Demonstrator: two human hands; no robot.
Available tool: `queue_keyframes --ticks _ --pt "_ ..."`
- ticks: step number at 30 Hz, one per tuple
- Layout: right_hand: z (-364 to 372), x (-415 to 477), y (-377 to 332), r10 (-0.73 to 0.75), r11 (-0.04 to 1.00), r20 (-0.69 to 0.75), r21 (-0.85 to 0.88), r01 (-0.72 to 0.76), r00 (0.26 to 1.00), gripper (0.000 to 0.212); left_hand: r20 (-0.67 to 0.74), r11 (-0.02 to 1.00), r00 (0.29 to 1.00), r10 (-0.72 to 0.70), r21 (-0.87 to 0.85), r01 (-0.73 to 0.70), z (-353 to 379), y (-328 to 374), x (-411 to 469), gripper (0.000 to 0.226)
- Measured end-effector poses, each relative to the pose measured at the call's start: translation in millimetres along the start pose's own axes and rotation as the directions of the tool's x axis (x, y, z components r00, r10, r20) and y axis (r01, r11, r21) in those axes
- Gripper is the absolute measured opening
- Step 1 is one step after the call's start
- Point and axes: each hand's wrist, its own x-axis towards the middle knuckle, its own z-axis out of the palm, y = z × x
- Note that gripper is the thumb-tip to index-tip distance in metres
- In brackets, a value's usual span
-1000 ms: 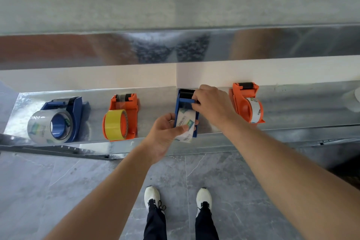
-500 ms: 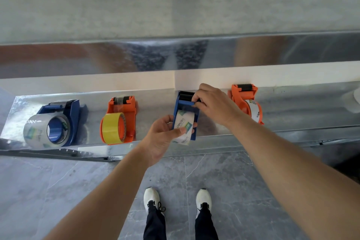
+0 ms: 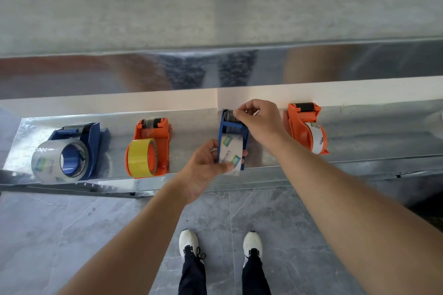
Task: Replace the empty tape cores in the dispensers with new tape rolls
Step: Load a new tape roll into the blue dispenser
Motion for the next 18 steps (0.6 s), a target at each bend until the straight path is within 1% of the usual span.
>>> queue_keyframes --ticks 3,6,7,9,10,12,16,18 --pt "4.8 -0.8 -1.7 -0.04 0.999 -0.055 0.001 0.04 0.998 0.006 -0.054 0.999 0.998 -0.027 -0.046 0.024 7.3 3.9 1.9 0.046" --pt "9.0 -1.9 -3.3 -0.069 0.998 -0.064 0.0 0.069 0.996 0.008 -0.15 0.984 0.984 -0.094 -0.165 0.069 18.7 11.6 4.9 0.022" --pt "10.2 -1.6 -3.6 -0.082 0.997 -0.062 -0.013 0.081 0.995 0.009 -0.182 0.984 0.977 -0.113 -0.16 0.084 22.3 14.7 6.6 0.025" --pt "12.4 -0.7 -3.8 -0.102 0.995 -0.062 -0.029 0.1 0.993 0.009 -0.237 0.989 0.961 -0.141 -0.073 0.127 27.8 18.6 10.1 0.039" --pt "13.4 -0.5 -3.3 -0.106 0.994 -0.065 -0.031 0.104 0.992 0.009 -0.252 0.99 0.958 -0.14 -0.038 0.134 30.6 19.4 10.9 0.04" --pt "15.4 0.3 -2.4 -0.108 0.994 -0.081 -0.034 0.106 0.991 0.009 -0.258 0.991 0.958 -0.125 0.012 0.132 32.7 17.5 11.3 0.038" --pt "15.1 7.1 -8.2 -0.077 0.996 -0.199 0.024 0.084 0.977 0.01 -0.197 0.997 0.978 -0.075 0.021 0.08 27.0 13.0 8.8 0.027" --pt "16.5 10.3 -12.4 -0.068 0.996 -0.209 0.039 0.078 0.975 0.01 -0.178 0.996 0.98 -0.089 0.007 0.092 23.7 13.2 8.1 0.025"
